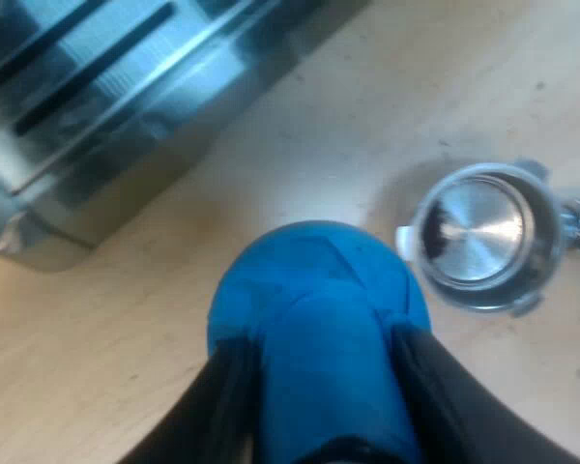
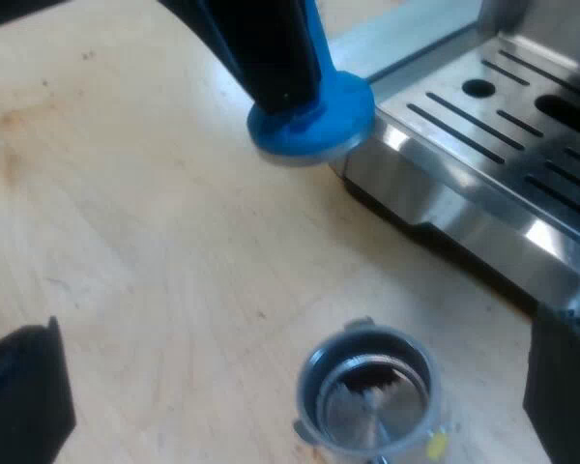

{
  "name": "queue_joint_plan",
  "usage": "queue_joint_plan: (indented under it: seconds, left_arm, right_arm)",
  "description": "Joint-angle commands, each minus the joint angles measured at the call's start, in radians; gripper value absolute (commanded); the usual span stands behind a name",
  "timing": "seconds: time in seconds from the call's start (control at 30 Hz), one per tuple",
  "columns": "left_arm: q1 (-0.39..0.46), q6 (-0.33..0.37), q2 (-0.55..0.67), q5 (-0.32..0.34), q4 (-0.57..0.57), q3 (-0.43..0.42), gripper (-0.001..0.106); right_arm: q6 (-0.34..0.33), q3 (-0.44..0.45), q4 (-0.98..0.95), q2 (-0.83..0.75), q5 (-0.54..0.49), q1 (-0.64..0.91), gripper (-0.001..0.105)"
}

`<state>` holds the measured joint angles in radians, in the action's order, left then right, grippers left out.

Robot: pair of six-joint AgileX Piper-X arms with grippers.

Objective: Grind coffee beans and then tamp

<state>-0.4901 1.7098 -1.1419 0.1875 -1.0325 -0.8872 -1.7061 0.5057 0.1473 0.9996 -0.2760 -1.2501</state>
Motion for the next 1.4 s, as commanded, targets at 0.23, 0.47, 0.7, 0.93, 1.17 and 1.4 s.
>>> queue_joint_plan:
  seconds: [0.23,0.47,0.7,0.93,1.17,1.4]
  left_arm:
    - [0.129,0.007,0.015,-0.026,-0.021,0.037,0.000]
    - [0.215,-0.002,0.015,-0.026,0.056,0.176,0.000]
    - [0.234,-0.002,0.015,-0.026,0.169,0.277,0.000]
    - [0.234,-0.002,-0.046,-0.026,0.198,0.300,0.000]
    - [0.234,-0.002,-0.095,-0.053,0.203,0.300,0.000]
    - [0.234,-0.008,-0.095,-0.058,0.203,0.300,0.054]
  right_arm:
    - [-0.026,0.054,0.013,0.101,0.034,0.006,0.097]
    - [-0.018,0.079,0.043,0.206,0.100,0.050,0.097]
    - [-0.018,0.079,0.082,0.265,0.123,0.061,0.097]
    - [-0.018,0.079,0.082,0.313,0.134,0.061,0.097]
    - [-0.018,0.079,0.082,0.315,0.170,0.061,0.097]
    - [-0.018,0.079,0.082,0.315,0.170,0.061,0.097]
